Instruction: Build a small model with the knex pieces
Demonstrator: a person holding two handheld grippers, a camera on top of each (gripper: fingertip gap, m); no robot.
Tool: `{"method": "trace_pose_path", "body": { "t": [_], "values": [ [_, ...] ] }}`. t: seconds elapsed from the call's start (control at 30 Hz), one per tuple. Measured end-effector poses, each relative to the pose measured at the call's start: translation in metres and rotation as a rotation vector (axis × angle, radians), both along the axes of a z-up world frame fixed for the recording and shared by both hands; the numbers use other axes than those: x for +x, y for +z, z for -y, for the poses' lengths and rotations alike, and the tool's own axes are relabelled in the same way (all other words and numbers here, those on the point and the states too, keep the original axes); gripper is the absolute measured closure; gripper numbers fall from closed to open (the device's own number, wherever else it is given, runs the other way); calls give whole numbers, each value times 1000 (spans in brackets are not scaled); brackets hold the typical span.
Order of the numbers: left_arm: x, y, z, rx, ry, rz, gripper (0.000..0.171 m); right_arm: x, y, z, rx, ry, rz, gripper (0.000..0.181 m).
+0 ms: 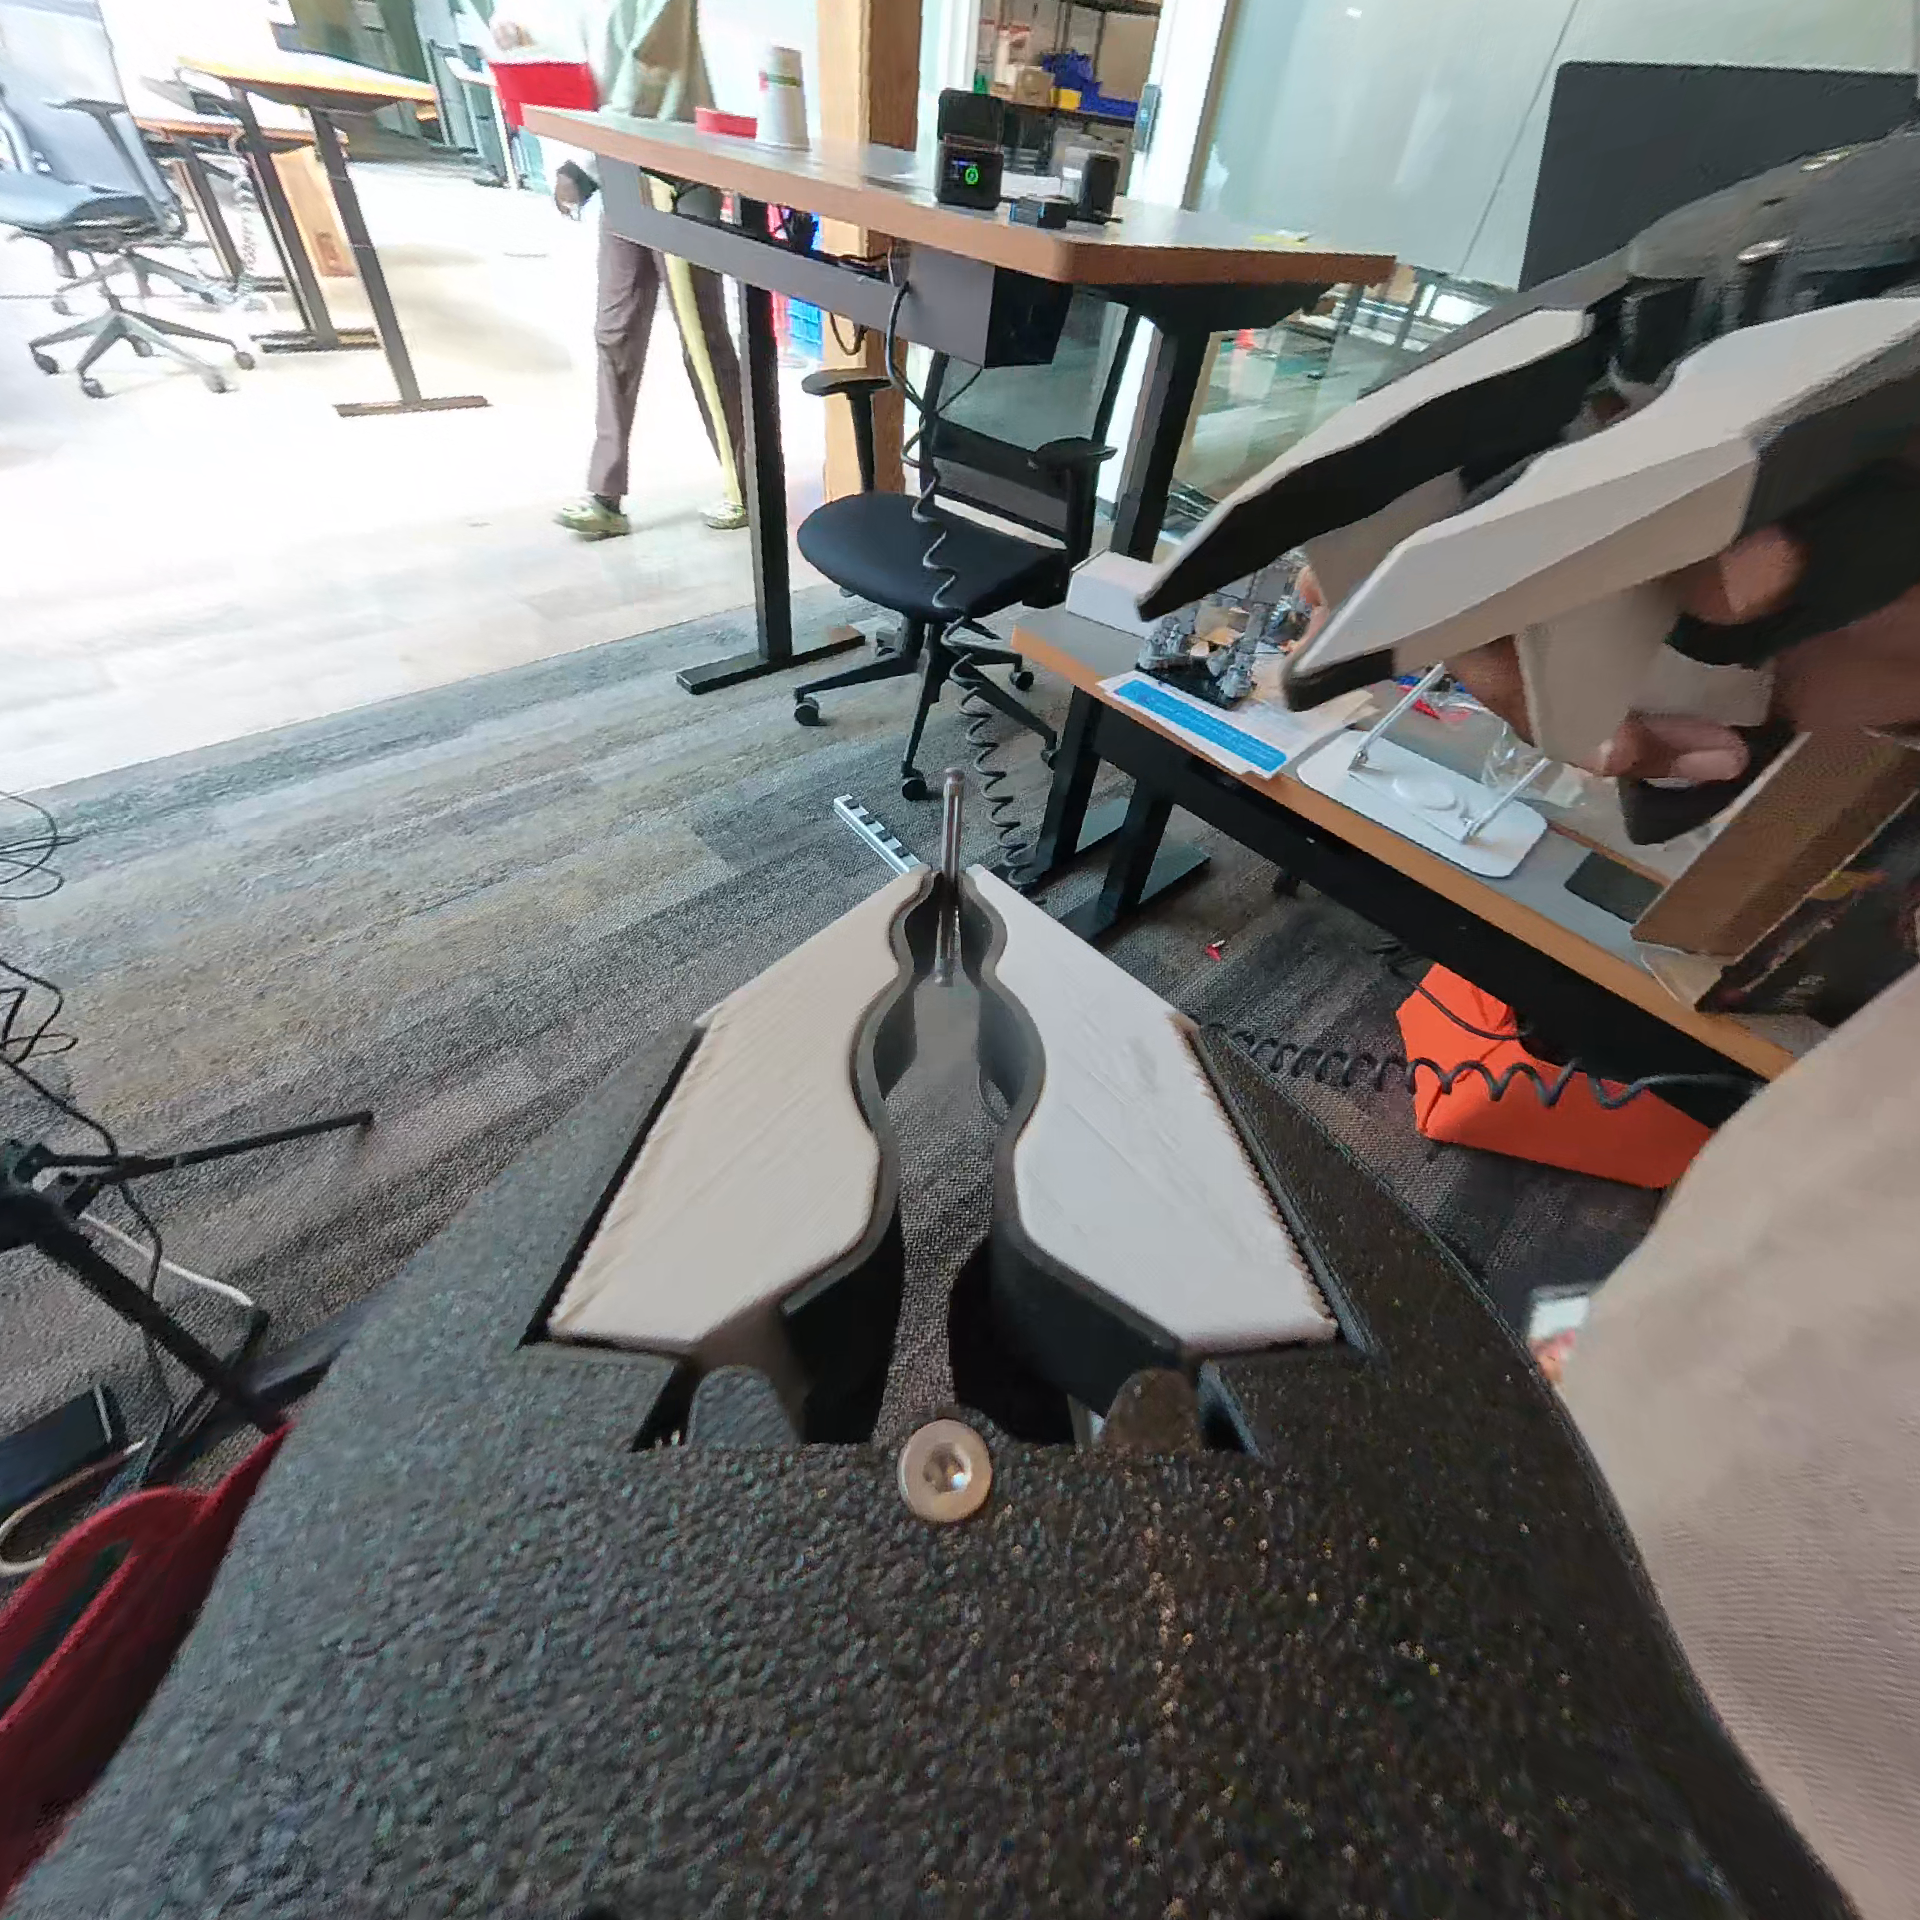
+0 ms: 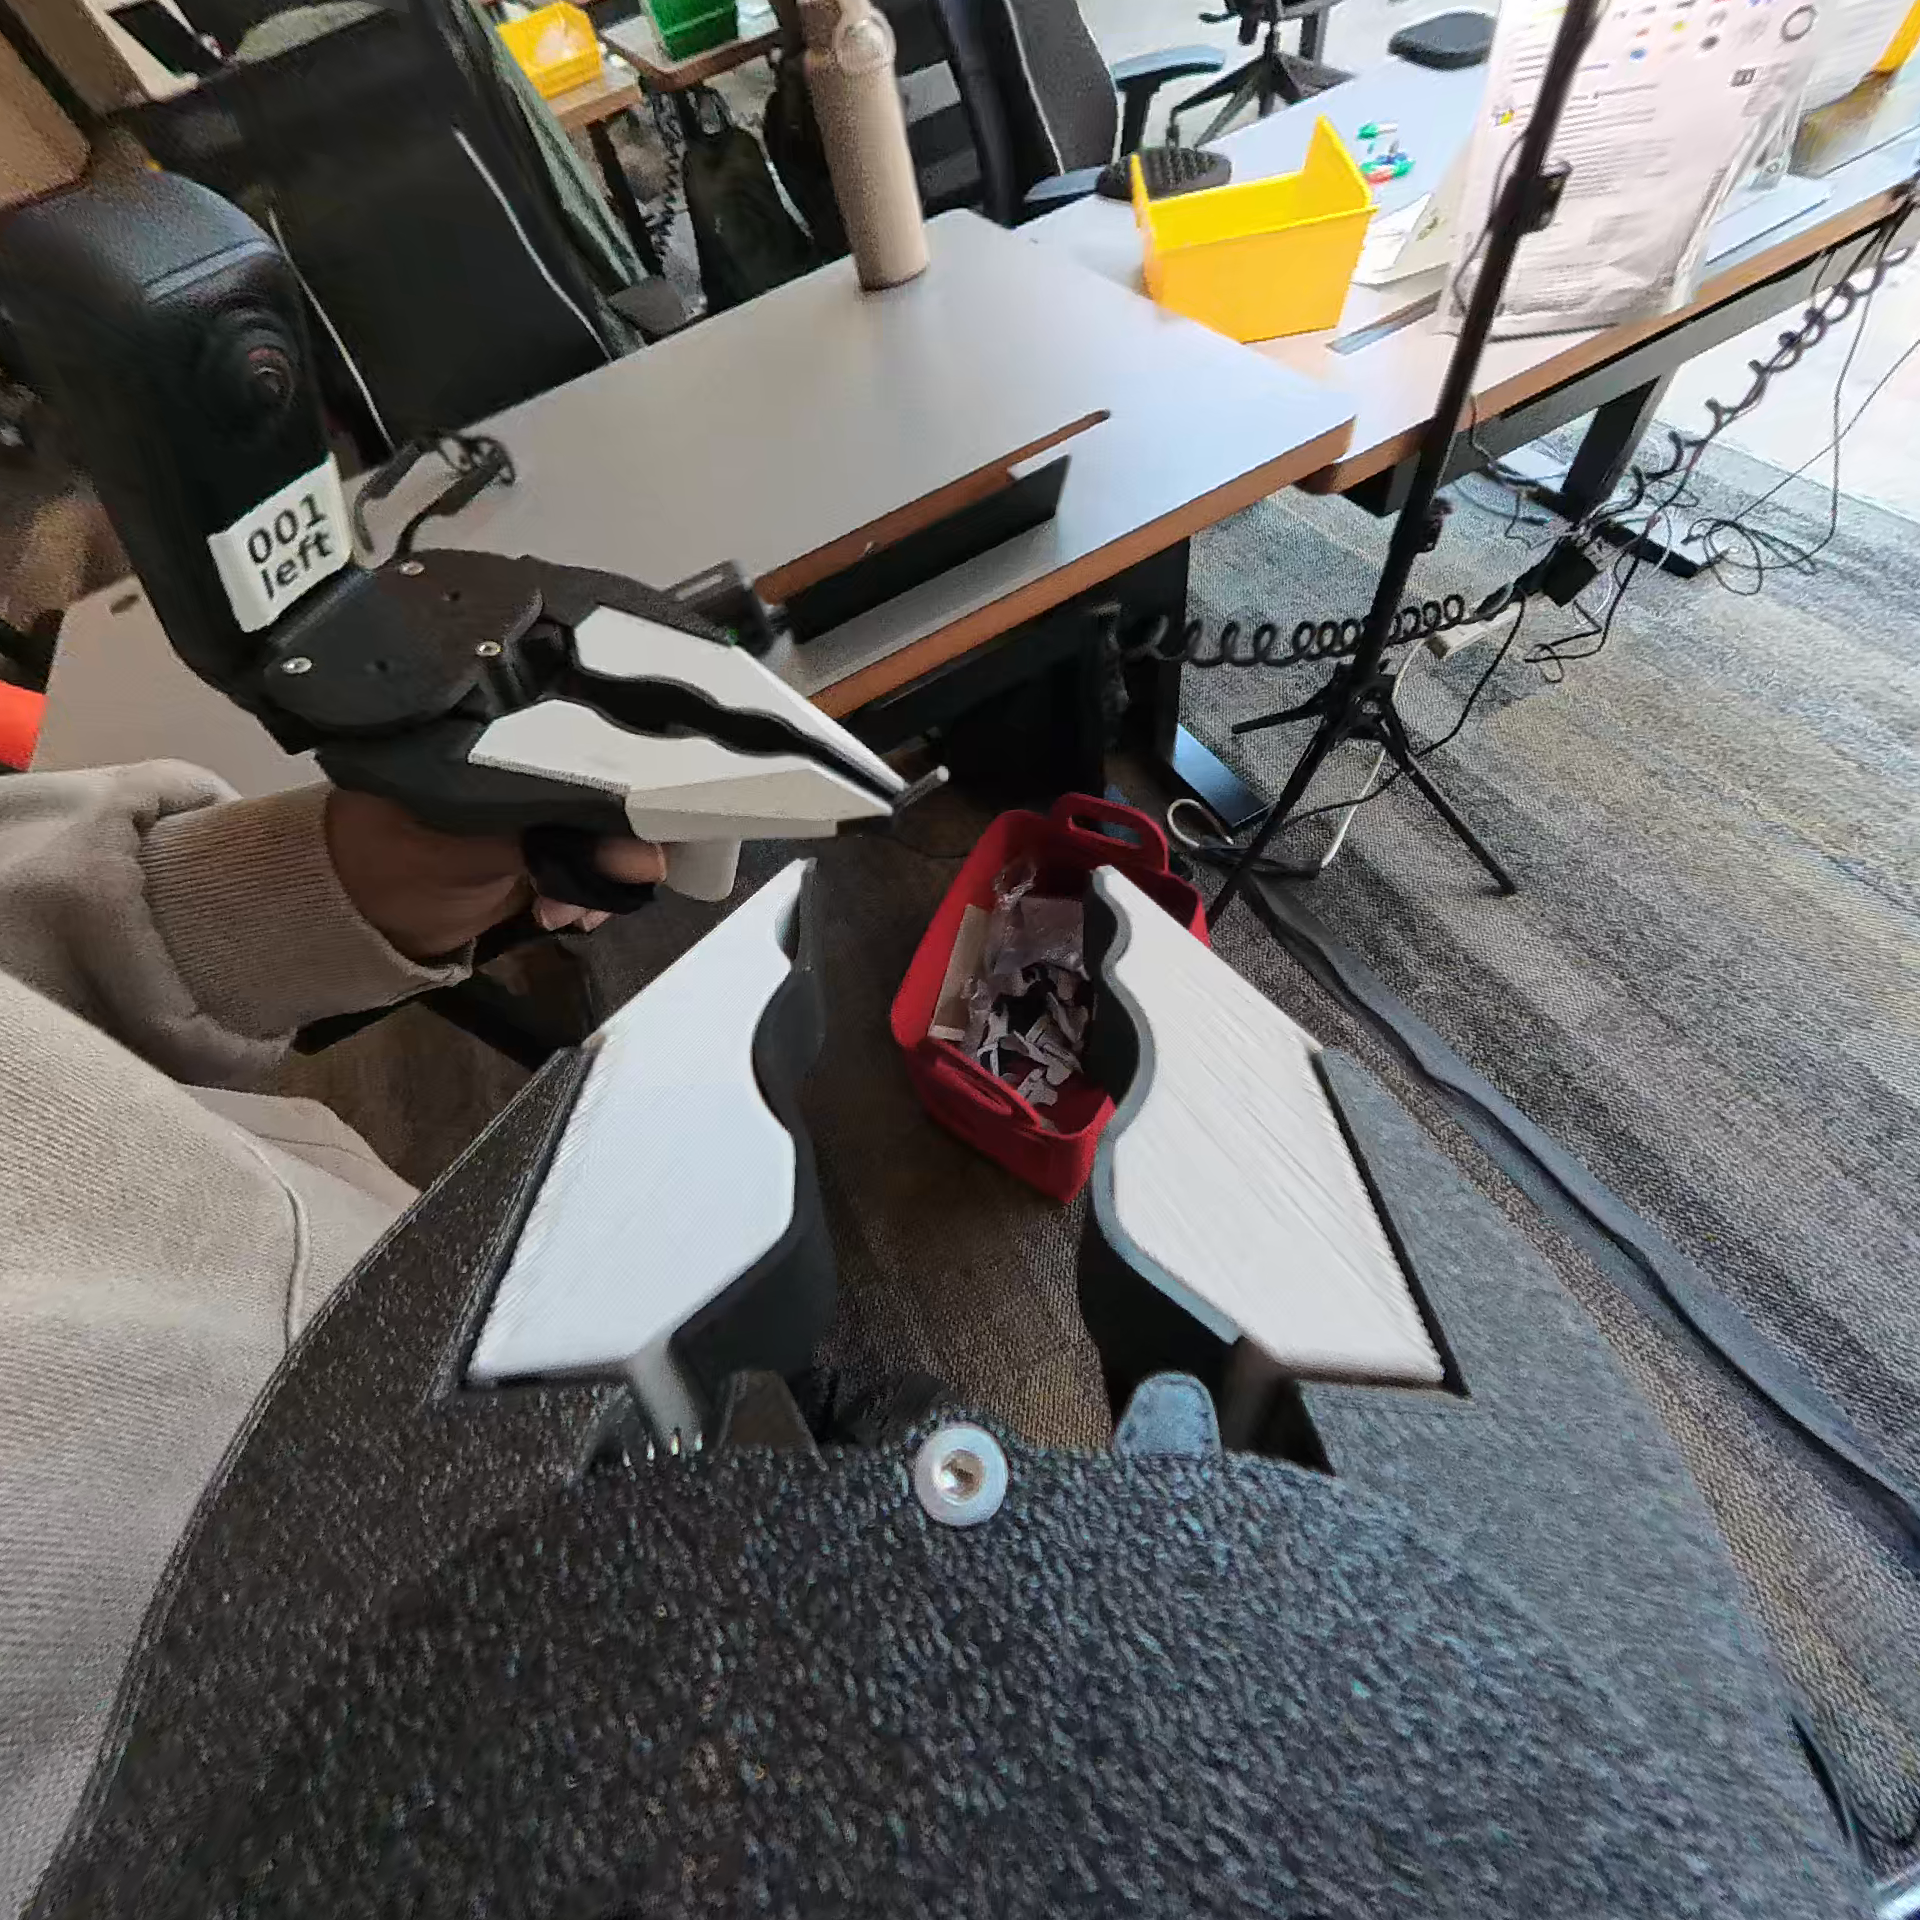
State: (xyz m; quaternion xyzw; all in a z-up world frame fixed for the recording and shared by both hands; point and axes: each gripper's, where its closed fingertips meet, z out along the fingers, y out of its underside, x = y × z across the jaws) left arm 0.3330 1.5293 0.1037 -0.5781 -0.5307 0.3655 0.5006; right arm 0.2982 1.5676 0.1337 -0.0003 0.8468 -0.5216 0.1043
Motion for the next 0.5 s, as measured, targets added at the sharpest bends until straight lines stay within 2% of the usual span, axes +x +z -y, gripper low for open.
{"method": "trace_pose_path", "body": {
  "t": [0.17,0.33,0.43,0.5],
  "values": [
    [-68,-4,38,25,15,42,170,-65,-13,58,-2,86,20,132],
    [-152,-1,102,-75,129,81,170,-138,-22,130,-61,332,3,135],
    [-221,4,149,-94,235,102,170,-205,-11,175,-75,485,-51,138],
    [-273,26,179,-92,302,49,170,-256,11,203,-119,543,-81,139]
  ]
}}
